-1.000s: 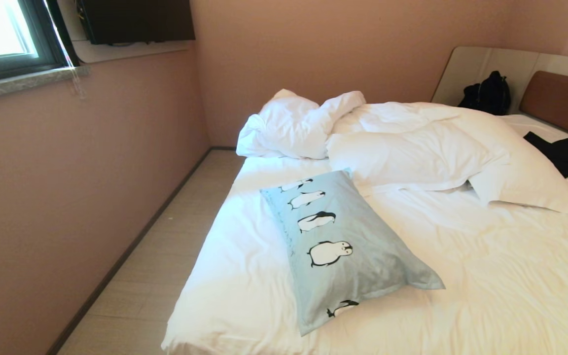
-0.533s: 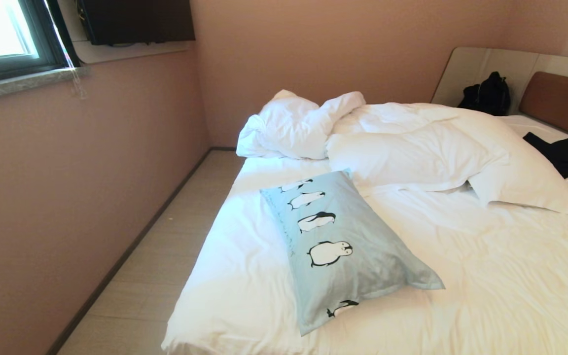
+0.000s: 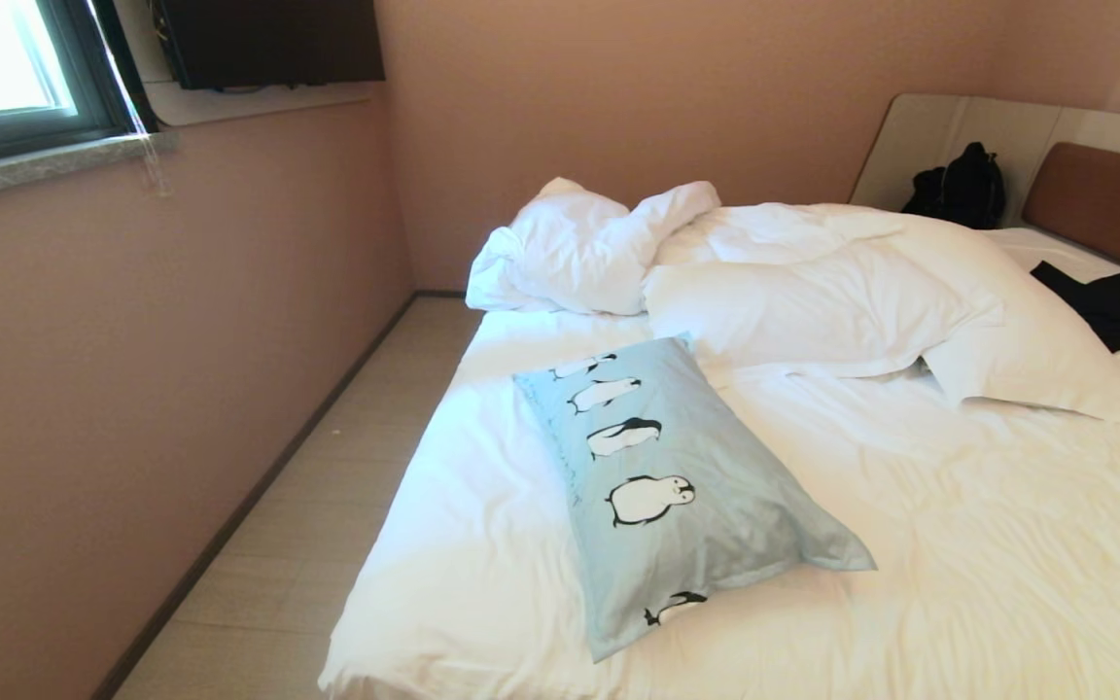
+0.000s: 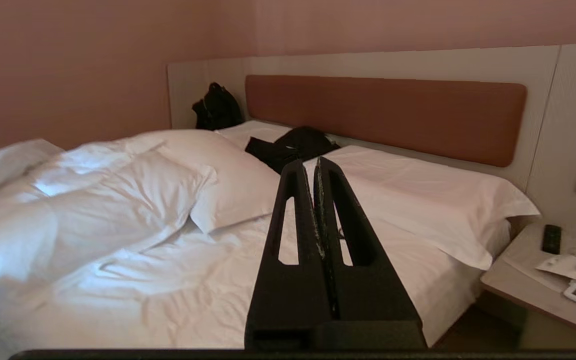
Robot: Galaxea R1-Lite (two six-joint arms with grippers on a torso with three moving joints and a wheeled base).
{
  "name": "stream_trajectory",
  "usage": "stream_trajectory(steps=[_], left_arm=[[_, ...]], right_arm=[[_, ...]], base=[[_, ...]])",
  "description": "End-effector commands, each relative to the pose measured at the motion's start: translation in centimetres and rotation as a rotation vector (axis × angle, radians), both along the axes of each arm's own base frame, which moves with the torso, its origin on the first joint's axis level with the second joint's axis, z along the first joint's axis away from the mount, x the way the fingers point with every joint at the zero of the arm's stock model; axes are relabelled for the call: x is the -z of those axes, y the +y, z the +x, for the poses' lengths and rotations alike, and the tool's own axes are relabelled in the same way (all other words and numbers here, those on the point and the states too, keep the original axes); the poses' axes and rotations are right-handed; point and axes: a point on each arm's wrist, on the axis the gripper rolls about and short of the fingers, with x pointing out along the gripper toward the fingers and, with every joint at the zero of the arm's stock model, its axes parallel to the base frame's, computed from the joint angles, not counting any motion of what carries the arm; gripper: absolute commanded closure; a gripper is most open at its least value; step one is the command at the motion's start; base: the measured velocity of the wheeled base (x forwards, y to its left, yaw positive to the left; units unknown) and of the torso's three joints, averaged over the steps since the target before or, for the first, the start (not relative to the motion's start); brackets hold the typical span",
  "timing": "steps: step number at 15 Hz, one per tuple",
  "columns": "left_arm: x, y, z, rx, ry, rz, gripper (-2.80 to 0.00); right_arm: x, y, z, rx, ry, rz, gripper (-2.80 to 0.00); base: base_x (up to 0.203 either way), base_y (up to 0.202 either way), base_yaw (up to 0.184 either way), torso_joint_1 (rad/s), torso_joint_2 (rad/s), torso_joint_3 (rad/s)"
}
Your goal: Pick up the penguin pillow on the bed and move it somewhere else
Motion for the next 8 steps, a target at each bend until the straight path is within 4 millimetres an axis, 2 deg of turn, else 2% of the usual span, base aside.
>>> stream_trajectory(steps=[1,3,5,8], left_arm=[[0.0,0.0,0.0,0.000,0.001,0.000,0.00],[0.0,0.0,0.0,0.000,0.001,0.000,0.00],[0.0,0.0,0.0,0.000,0.001,0.000,0.00],[0.0,0.0,0.0,0.000,0.001,0.000,0.00]], right_arm=[[1.3,0.0,-0.1,0.012,0.050,-0.001,0.00],[2.3,0.1,-0.2,-0.002,0.037,0.005,0.00],[2.8,0.4,-0.5,-0.136,-0.009,-0.017,0.00],[4.3,0.9,-2.2,-0.337,-0.033,-0.076,0.00]], base=[[0.000,0.000,0.000,0.000,0.00,0.000],[0.000,0.000,0.000,0.000,0.00,0.000],[0.000,0.000,0.000,0.000,0.00,0.000],[0.000,0.000,0.000,0.000,0.00,0.000]])
